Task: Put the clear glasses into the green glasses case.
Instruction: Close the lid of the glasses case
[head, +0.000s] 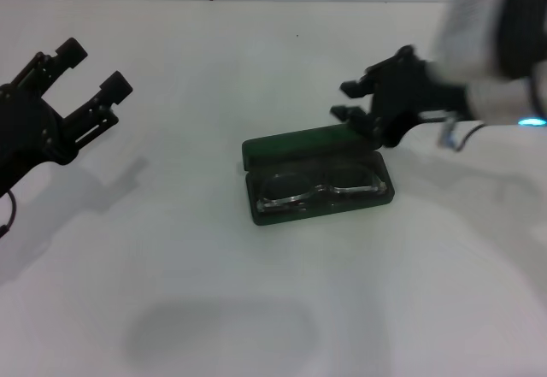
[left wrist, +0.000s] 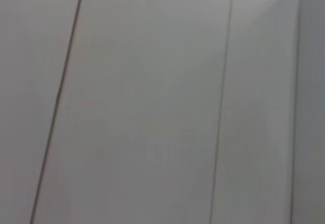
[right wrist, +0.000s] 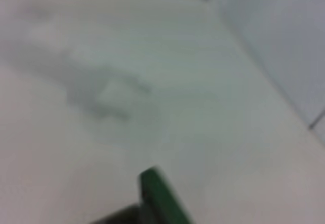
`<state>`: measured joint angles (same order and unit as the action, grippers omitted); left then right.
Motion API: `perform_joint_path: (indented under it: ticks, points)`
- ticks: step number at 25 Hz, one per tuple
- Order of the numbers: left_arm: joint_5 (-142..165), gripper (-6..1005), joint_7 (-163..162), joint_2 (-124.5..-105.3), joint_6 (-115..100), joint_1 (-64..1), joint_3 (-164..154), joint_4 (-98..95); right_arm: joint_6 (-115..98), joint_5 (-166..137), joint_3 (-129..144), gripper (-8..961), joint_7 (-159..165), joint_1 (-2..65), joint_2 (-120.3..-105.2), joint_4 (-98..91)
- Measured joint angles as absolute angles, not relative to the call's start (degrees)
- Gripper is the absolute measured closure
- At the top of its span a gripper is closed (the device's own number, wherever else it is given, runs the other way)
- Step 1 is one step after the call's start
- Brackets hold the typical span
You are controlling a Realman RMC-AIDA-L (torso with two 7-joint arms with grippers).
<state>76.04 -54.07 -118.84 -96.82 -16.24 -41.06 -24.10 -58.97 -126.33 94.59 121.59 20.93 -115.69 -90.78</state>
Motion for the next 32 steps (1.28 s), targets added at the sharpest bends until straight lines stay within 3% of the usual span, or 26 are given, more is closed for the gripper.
perform_joint_path:
  ticks: [3,5,10,15,18,24,29,32]
  points:
    - [76.0,146,-54.3,-118.93,-94.4,-16.8,-41.1,-23.5,-60.3,-101.8,83.5,694,104.9,16.1,-115.65,-84.4]
    - [76.1,146,-54.4,-118.96,-93.4,-17.1,-41.2,-23.2,-60.3,-95.8,81.1,693,100.5,15.3,-115.67,-81.5]
    - [79.2,146,-56.0,-119.37,-84.9,-21.6,-41.4,-21.0,-69.2,-63.6,67.1,693,76.5,16.7,-115.64,-53.4]
    - [84.5,146,-60.0,-119.48,-73.5,-30.2,-41.4,-17.4,-86.3,-54.7,52.5,584,61.0,20.5,-115.56,-28.8]
    - [87.1,146,-62.2,-119.6,-68.1,-35.3,-41.8,-15.2,-88.1,-54.7,48.8,519,55.9,20.6,-115.84,-23.2]
    - [87.4,146,-67.3,-120.14,-58.6,-43.4,-49.3,-11.8,-88.0,-54.3,48.5,299,54.2,20.8,-115.73,-20.4]
    - [87.5,146,-67.6,-120.46,-56.1,-47.3,-51.1,-8.7,-87.9,-54.6,49.0,219,53.1,21.0,-115.85,-20.0]
    - [87.7,146,-67.9,-120.51,-56.3,-48.3,-53.3,-8.1,-87.9,-54.7,48.9,220,53.1,21.1,-115.78,-19.5]
